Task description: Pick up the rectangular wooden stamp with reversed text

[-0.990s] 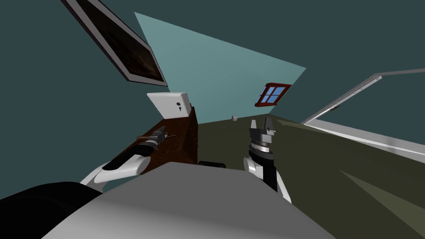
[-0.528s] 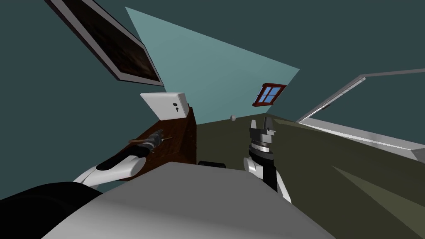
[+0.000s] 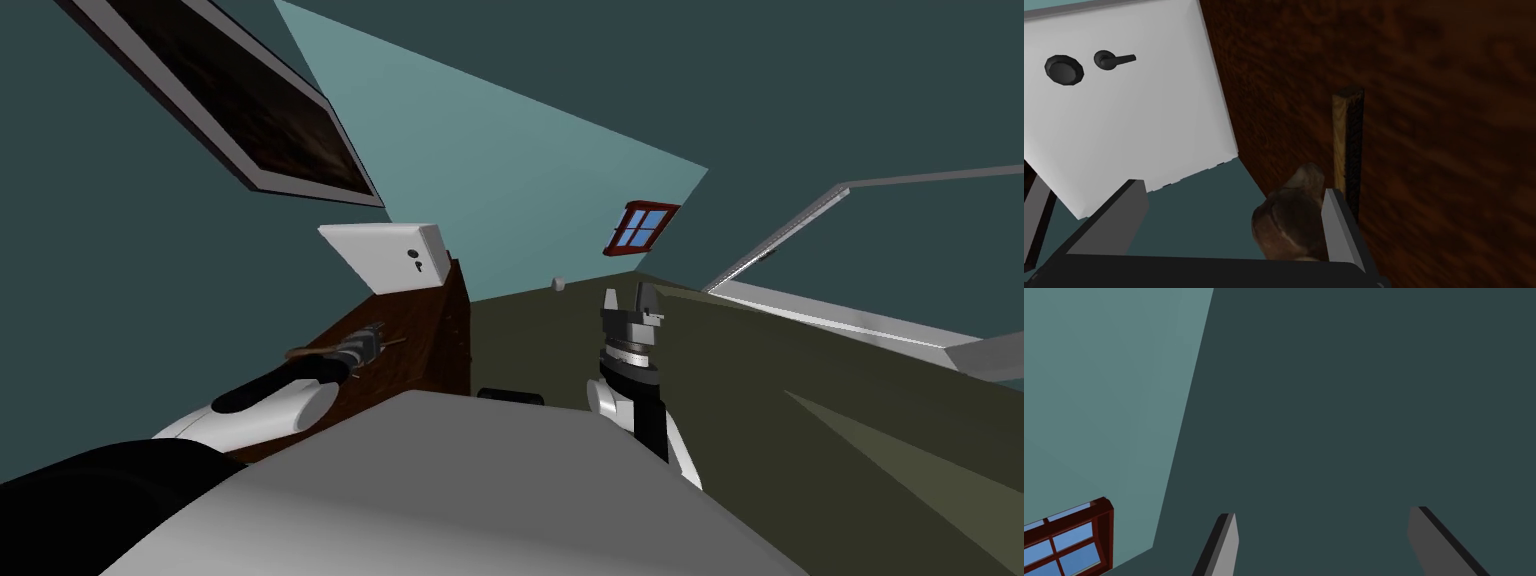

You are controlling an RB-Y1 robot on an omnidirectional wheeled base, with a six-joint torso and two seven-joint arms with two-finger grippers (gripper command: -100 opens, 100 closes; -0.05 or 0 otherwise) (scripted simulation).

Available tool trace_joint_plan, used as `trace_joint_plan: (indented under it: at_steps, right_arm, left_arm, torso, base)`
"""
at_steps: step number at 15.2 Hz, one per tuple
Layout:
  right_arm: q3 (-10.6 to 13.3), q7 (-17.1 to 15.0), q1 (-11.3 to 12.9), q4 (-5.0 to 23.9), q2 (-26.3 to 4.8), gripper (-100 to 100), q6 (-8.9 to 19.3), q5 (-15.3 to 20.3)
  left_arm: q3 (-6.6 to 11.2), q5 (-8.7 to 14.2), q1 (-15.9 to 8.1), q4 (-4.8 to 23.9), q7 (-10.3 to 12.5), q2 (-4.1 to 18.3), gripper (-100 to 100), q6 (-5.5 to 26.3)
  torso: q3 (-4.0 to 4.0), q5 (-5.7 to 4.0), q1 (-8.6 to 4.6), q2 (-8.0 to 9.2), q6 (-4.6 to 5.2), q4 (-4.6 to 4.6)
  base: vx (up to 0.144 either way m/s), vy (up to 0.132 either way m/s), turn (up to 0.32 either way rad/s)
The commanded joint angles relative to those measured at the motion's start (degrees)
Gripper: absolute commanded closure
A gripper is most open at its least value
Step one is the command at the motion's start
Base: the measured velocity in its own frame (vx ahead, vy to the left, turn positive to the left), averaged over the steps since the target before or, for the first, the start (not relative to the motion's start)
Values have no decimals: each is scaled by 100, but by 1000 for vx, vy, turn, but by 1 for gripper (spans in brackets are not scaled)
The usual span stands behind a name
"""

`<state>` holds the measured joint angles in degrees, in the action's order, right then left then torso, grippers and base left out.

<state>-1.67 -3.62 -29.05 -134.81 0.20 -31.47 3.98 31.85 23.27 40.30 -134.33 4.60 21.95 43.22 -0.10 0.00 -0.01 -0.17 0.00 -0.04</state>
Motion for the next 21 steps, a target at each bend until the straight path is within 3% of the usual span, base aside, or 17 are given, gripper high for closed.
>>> trace_joint_plan:
  at_steps: [1,4,5,7,8,10,11,13,14,16,17,20,21]
  right_arm:
    - [0,0,0,0,0,0,0,0]
    - [0,0,0,0,0,0,0,0]
    - [0,0,0,0,0,0,0,0]
    - [0,0,0,0,0,0,0,0]
    - [0,0,0,0,0,0,0,0]
    - [0,0,0,0,0,0,0,0]
    - [0,0,0,0,0,0,0,0]
    - [0,0,0,0,0,0,0,0]
    - [0,0,0,0,0,0,0,0]
    - [0,0,0,0,0,0,0,0]
    - [0,0,0,0,0,0,0,0]
    - [0,0,0,0,0,0,0,0]
    - [0,0,0,0,0,0,0,0]
  left_arm:
    - [172,156,70,-1,-7,-1,-100,286]
    - [172,156,70,-1,-7,-1,-100,531]
    - [332,305,134,5,-15,-1,-100,741]
    - [332,305,134,5,-15,-1,-100,939]
    - [490,450,197,10,-23,-5,-100,1098]
    - [490,450,197,10,-23,-5,-100,1339]
    - [643,593,258,16,-31,-12,-100,1480]
    - [643,593,258,16,-31,-12,-100,1728]
    - [792,731,317,21,-38,-22,-100,1896]
    - [792,731,317,21,-38,-22,-100,2106]
    - [935,864,374,26,-45,-33,-100,2252]
    - [935,864,374,26,-45,-33,-100,2470]
    - [1072,991,429,30,-52,-47,-100,2679]
  torso:
    - [0,0,0,0,0,0]
    - [-1,0,1,-3,1,0]
    - [1,0,1,2,-1,0]
    - [0,0,4,-1,1,0]
    - [0,1,4,-1,0,0]
    - [-6,1,5,-11,1,-2]
    - [-5,1,4,-8,1,-2]
    - [-6,1,5,-11,1,-2]
    - [-4,1,5,-7,0,-2]
    - [-5,1,8,-10,1,-2]
    - [-3,2,8,-6,0,-1]
    - [-4,2,7,-7,0,-1]
    - [0,1,5,0,0,0]
  base:
    - [48,0,-72]
    - [50,4,-54]
    - [47,9,-83]
    - [57,13,-68]
    - [77,11,-82]
    - [72,13,-67]
    - [70,10,-81]
    - [68,17,-62]
    - [72,20,-89]
    - [65,24,-59]
    - [70,24,-88]
    - [54,19,-33]
    - [43,16,-71]
